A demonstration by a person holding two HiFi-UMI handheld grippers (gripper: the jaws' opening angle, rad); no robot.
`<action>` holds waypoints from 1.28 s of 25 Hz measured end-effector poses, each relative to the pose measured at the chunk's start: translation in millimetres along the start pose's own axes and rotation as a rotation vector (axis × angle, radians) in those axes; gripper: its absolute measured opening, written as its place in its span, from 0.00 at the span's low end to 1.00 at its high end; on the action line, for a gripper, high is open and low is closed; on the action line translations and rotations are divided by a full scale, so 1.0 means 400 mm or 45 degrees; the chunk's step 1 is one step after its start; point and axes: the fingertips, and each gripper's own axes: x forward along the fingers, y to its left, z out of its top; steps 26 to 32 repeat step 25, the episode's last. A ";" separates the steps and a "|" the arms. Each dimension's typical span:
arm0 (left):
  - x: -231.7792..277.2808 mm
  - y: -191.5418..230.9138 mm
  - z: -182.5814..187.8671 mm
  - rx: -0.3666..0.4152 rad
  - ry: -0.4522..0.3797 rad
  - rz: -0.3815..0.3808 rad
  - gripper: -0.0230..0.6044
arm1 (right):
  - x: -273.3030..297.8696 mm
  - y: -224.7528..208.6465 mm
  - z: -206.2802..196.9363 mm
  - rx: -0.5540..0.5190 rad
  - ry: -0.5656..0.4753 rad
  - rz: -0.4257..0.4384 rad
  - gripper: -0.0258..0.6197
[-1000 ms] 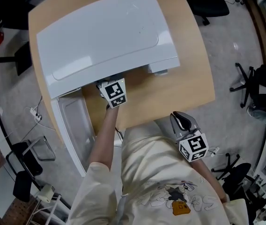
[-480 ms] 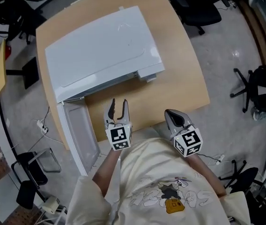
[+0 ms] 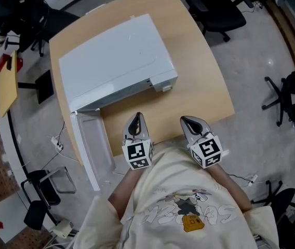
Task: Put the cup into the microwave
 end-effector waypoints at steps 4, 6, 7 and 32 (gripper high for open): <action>-0.002 -0.045 -0.011 0.018 0.057 -0.065 0.05 | 0.016 -0.004 -0.003 0.029 0.014 0.006 0.05; -0.001 -0.053 -0.011 0.037 0.075 -0.081 0.05 | 0.021 -0.007 0.003 0.034 0.005 0.002 0.05; -0.001 -0.051 -0.008 0.034 0.079 -0.084 0.05 | 0.024 -0.007 0.005 0.035 0.003 0.003 0.05; -0.013 -0.085 0.005 0.058 0.081 -0.124 0.05 | 0.041 -0.006 -0.001 0.055 0.022 0.065 0.05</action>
